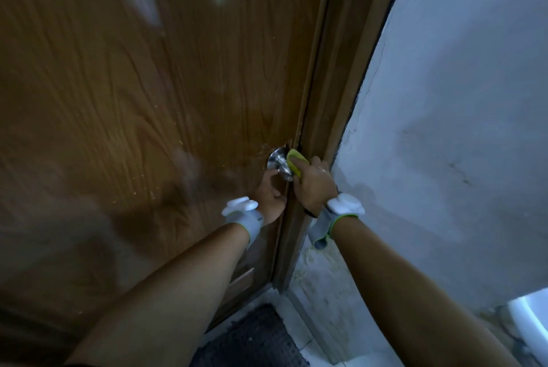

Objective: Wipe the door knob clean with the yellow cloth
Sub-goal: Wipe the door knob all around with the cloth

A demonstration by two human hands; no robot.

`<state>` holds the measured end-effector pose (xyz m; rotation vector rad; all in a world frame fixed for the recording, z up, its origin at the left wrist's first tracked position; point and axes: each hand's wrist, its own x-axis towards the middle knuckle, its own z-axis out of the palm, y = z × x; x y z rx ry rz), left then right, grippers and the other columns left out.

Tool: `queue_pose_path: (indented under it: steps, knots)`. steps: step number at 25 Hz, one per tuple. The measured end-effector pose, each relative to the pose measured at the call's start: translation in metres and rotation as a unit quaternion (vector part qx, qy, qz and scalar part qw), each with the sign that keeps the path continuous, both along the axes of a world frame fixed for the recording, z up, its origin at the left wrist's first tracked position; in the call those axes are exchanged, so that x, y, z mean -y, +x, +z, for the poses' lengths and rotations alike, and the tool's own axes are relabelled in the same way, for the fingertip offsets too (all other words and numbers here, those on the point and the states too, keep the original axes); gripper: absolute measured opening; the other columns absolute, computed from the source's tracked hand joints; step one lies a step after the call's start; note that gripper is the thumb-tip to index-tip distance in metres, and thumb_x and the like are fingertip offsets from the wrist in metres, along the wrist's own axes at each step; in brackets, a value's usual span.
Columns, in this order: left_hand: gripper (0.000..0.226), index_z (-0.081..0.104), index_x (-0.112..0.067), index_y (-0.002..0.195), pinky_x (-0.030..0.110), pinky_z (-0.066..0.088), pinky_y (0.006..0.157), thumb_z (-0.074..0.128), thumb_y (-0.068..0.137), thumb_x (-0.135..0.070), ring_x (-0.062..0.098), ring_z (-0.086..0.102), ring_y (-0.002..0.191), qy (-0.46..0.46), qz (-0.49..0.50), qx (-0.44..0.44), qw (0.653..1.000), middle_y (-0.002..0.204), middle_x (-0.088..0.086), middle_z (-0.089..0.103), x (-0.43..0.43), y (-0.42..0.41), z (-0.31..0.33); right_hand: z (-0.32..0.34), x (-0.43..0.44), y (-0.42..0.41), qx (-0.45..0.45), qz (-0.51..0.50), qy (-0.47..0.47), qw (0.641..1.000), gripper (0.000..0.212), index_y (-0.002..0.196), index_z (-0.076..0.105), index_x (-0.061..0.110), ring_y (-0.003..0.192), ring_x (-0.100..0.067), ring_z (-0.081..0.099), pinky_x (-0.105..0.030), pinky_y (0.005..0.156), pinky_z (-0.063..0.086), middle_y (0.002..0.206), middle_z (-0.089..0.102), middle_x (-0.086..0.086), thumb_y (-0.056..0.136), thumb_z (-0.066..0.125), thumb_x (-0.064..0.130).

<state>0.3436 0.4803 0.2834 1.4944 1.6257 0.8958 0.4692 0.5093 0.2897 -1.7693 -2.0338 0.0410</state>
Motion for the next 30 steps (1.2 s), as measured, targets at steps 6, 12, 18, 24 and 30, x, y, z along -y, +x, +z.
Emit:
queue_pose_path:
  steps: [6,12,18,24,30]
  knots:
    - [0.013,0.071,-0.009,0.092,0.02,0.039,0.068,0.061,0.083,-0.009,0.014,0.06,0.073,0.007,0.027,-0.073,0.997,0.073,-0.002,0.063,-0.007,0.001,0.005,0.014,-0.007,0.002,0.054,0.02,-0.013,0.998,0.043,0.135,0.052,0.032,0.108,-0.04,0.049,-0.046,0.086,0.044,0.117,0.053,-0.018,0.092,0.049,0.03]
    - [0.033,0.066,-0.012,0.075,0.033,0.049,0.079,0.056,0.09,-0.04,0.027,0.064,0.085,-0.017,0.015,-0.163,0.986,0.087,0.008,0.071,-0.014,-0.013,0.011,0.004,-0.017,0.004,-0.041,-0.034,-0.069,0.996,0.044,0.136,0.05,0.035,0.109,-0.041,0.053,-0.043,0.086,0.046,0.119,0.055,-0.017,0.093,0.05,0.026]
    - [0.028,0.07,-0.016,0.109,0.033,0.047,0.097,0.05,0.093,-0.027,0.031,0.06,0.114,-0.078,0.012,-0.18,0.98,0.123,0.007,0.067,-0.021,-0.013,-0.002,0.01,-0.008,0.0,0.28,0.044,0.2,0.938,0.035,0.113,0.066,0.029,0.084,-0.032,0.053,-0.041,0.067,0.04,0.093,0.059,-0.011,0.085,0.048,0.021]
    - [0.034,0.063,-0.003,0.118,0.04,0.046,0.098,0.049,0.094,-0.022,0.037,0.059,0.115,-0.06,0.014,-0.158,0.986,0.123,0.018,0.064,-0.022,-0.01,-0.004,-0.013,0.002,-0.016,0.388,0.127,0.215,0.887,0.019,0.09,0.072,0.02,0.093,-0.028,0.047,-0.041,0.073,0.034,0.108,0.061,-0.007,0.085,0.055,0.024]
    - [0.033,0.058,-0.02,0.115,0.023,0.041,0.077,0.051,0.085,-0.008,0.026,0.062,0.1,-0.017,0.072,-0.047,0.996,0.102,0.005,0.069,-0.019,-0.006,-0.004,-0.004,0.0,-0.022,0.183,-0.023,0.165,0.969,0.021,0.105,0.066,0.025,0.084,-0.033,0.051,-0.042,0.067,0.04,0.095,0.056,-0.012,0.089,0.053,0.026]
